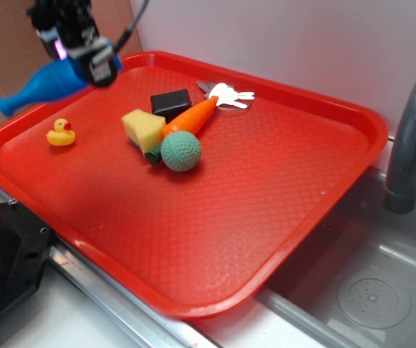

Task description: Grab the blue bottle.

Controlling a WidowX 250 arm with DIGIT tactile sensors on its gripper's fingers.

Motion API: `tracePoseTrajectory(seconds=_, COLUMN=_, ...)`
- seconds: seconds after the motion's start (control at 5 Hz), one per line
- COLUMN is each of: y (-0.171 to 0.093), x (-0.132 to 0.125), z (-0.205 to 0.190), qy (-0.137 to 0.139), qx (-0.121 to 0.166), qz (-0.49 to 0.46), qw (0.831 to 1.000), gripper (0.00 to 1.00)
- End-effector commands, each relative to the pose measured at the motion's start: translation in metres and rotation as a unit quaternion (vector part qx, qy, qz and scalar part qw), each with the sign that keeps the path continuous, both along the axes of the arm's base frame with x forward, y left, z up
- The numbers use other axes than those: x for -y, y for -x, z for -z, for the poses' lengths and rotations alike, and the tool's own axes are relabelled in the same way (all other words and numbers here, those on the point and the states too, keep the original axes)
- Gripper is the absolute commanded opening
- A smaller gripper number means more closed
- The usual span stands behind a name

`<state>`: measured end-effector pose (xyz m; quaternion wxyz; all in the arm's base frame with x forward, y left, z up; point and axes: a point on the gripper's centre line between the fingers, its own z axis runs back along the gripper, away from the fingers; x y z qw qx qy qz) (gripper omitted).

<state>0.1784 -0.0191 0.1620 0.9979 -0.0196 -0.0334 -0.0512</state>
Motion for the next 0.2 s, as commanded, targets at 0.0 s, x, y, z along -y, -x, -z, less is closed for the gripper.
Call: tracePoseTrajectory(seconds=0.0, y=-0.0023, x=-0.0404, z=-0.083, qy=-0.011, qx=0.034, qz=-0.166, qw=0.986, gripper=0.0)
